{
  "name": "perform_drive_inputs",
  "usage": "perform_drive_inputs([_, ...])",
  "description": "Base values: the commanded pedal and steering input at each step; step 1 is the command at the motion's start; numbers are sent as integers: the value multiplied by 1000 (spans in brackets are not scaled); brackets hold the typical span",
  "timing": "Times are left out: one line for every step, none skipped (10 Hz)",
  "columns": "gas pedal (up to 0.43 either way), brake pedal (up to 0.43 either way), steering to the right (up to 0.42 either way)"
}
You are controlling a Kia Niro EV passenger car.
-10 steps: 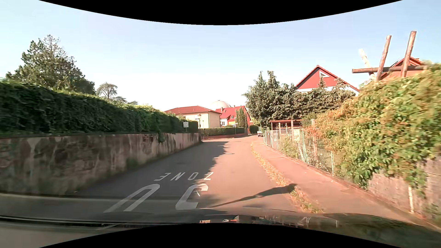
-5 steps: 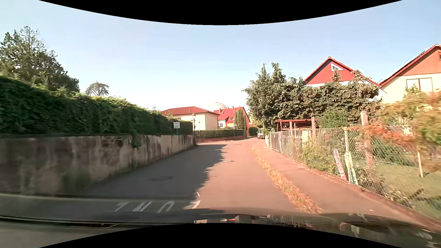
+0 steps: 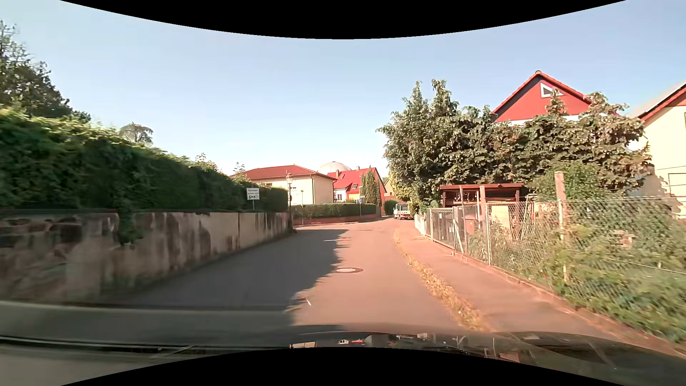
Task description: Follow the waypoints while adhering to traffic rules and regulations
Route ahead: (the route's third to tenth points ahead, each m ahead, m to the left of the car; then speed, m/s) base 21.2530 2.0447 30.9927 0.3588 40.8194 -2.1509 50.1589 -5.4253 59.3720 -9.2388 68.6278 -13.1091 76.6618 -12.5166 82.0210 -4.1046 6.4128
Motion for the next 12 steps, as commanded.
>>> perform_drive_inputs([59,0,14])
perform_drive_inputs([47,0,13])
perform_drive_inputs([47,0,14])
perform_drive_inputs([39,0,14])
perform_drive_inputs([8,0,14])
perform_drive_inputs([0,0,14])
perform_drive_inputs([0,0,15])
perform_drive_inputs([0,0,15])
perform_drive_inputs([0,0,15])
perform_drive_inputs([0,0,16])
perform_drive_inputs([0,0,17])
perform_drive_inputs([0,0,17])
